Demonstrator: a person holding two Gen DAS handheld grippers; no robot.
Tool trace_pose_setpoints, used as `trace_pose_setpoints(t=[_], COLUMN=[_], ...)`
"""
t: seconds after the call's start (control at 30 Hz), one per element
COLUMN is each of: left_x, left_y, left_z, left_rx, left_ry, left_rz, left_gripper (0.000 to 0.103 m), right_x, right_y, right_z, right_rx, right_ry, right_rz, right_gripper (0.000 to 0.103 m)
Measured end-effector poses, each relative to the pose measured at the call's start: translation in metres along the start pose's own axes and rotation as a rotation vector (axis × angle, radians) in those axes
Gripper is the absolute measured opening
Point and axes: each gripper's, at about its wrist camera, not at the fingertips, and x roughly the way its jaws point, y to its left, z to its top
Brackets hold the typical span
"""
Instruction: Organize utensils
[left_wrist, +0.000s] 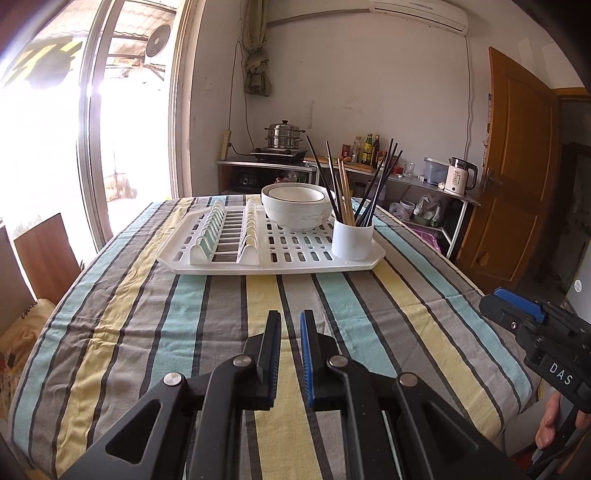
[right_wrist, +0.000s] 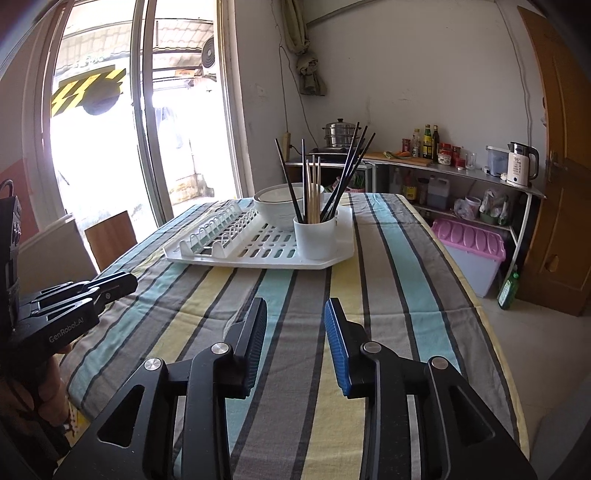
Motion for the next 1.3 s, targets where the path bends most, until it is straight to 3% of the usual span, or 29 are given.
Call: trace_pose_setpoints(t=[0.3, 1.3], left_x=[-0.006, 0.001], left_y=[0.0, -0.002], left_z=[-0.012, -0.016], left_rx=[0.011, 0.012], left_ry=[-0.009, 0.017], left_rz=[0.032, 0.031], left_gripper=[0.01, 0.01], right_x=[-0.004, 0.0], right_y=[0.001, -0.001], right_z=[-0.006, -0.004], right_rx=[-0.009, -0.013], right_ry=[-0.004, 0.007], right_rz=[-0.011, -0.008], right_gripper=[0.034, 0.034])
